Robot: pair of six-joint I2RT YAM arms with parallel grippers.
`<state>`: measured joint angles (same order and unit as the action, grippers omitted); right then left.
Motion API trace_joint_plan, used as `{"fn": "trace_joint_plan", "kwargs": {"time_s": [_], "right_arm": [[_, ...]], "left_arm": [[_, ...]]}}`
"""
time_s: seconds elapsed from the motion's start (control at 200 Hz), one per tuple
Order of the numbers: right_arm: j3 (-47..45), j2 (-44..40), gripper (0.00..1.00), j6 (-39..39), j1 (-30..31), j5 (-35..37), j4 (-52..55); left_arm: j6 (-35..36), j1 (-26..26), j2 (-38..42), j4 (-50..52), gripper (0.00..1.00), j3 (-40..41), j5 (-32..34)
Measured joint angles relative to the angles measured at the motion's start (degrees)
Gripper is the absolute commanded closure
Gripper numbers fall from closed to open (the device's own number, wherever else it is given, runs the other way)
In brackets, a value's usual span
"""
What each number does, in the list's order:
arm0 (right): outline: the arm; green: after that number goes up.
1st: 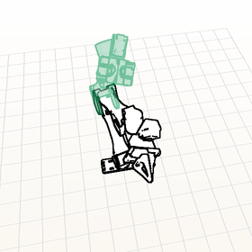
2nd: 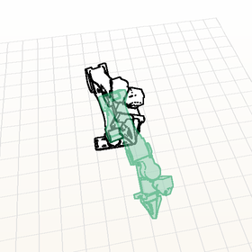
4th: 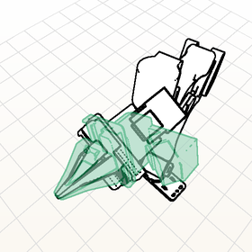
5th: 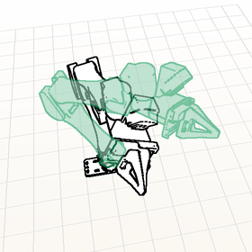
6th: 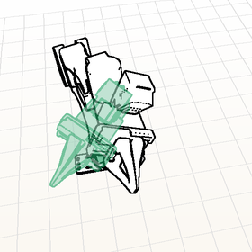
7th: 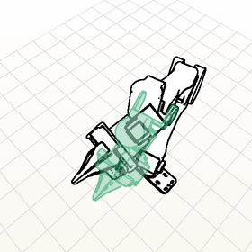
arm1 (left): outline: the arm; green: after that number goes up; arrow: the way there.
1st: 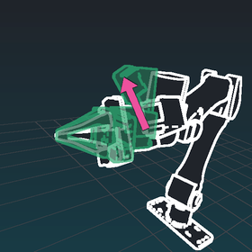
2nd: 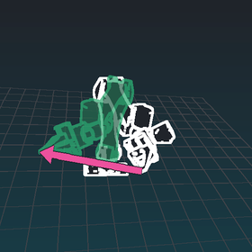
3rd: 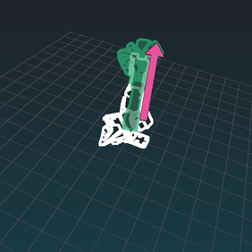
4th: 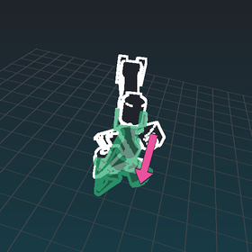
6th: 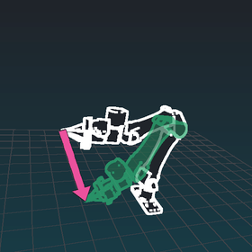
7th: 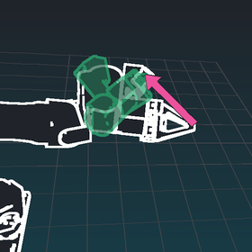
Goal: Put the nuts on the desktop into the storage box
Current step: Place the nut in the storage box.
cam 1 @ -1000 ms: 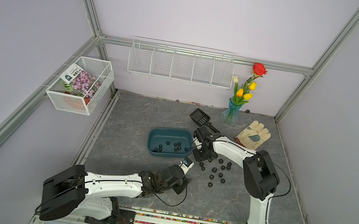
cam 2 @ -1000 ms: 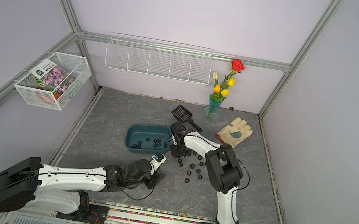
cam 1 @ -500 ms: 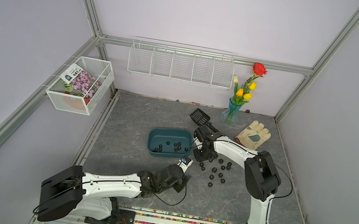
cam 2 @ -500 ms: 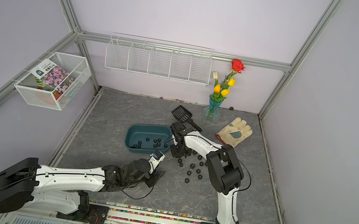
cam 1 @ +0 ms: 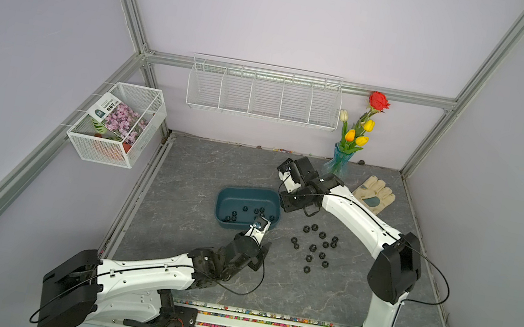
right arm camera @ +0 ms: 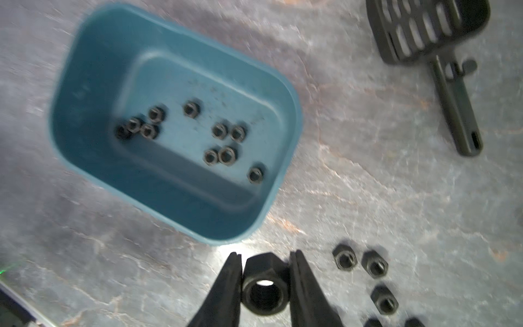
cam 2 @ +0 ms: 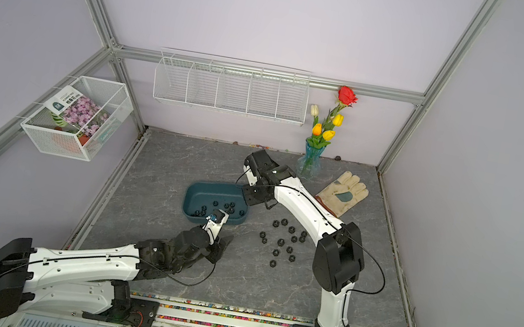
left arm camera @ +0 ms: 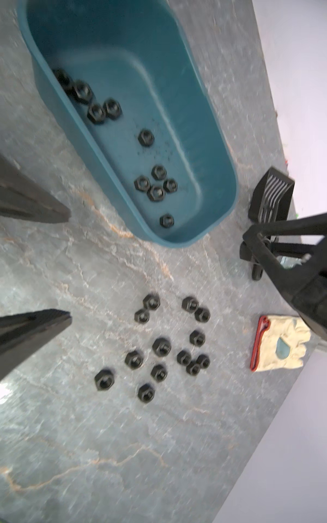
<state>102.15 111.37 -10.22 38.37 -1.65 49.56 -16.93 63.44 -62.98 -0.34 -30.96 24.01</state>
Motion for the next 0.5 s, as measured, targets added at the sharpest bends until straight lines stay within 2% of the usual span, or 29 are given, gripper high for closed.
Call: {"fn": "trace_joint_plan", "kwargs": {"time_s": [0.26,0.5], "right_arm": [[12.8,11.6,0.83,0.5,1.8,-2.6,3.2],[20.6,21.8,0.83,0.8,2.7,-4.9,5.5]], "left_arm": [[0.2,-2.4,5.6,-1.1,0.46,4.4,0.9],[1.3,-2.4,6.1,-5.4,0.46,7.8,2.0]]}}
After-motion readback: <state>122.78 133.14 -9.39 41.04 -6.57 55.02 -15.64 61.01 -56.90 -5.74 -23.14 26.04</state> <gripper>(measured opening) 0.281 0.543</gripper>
